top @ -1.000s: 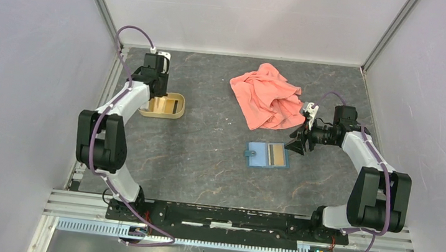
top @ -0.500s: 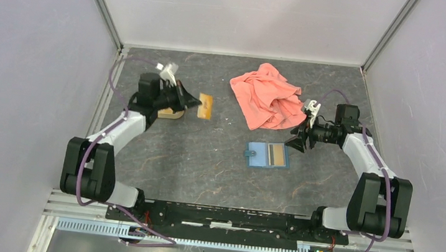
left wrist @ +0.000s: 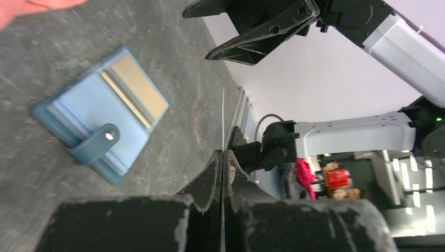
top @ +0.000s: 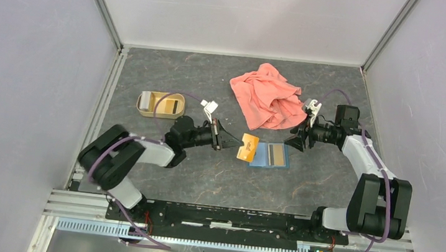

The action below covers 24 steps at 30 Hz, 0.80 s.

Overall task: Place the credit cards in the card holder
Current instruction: Insert the credit card into the card holder.

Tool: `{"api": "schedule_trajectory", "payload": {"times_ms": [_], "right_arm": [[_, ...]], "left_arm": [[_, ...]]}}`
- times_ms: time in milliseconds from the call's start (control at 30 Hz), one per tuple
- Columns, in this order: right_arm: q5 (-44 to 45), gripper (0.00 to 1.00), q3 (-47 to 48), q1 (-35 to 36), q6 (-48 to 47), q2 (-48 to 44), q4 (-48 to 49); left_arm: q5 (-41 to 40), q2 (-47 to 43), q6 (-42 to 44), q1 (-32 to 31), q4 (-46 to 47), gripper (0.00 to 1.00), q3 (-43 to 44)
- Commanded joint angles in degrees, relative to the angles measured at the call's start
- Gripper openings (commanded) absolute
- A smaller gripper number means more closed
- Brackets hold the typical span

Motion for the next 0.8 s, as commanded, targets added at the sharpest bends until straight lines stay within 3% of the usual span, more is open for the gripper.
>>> {"api": "schedule_trajectory", "payload": {"times_ms": [0,100,200,533,767], "right_arm": [[-0.72,0.63,-1.48,0.25,3.91,1.14,4.23],[-0.35,0.63,-2.24,0.25,6.11,2.38,6.07],[1.07,0.61,-2.70,0.28,8.07,4.04,7.63],[7.37,0.46,-0.93,2.27,10.67,10.84,7.28],[11.45,0.41,-0.25,3.37,10.44,12.65,6.80]], "left_arm": [[-3.63,10.06,-11.00,-3.48,23.49,0.02,0.32],[-4.98,17.99,-14.73,-5.13,30.35,0.02,1.95],[-6.01,23.07,-15.06,-6.27,31.03,0.02,3.91],[-7.81,30.58,-11.98,-7.42,17.56,0.02,9.83],[-7.73,32.89,-10.87,-7.42,11.08,0.02,12.40]]}}
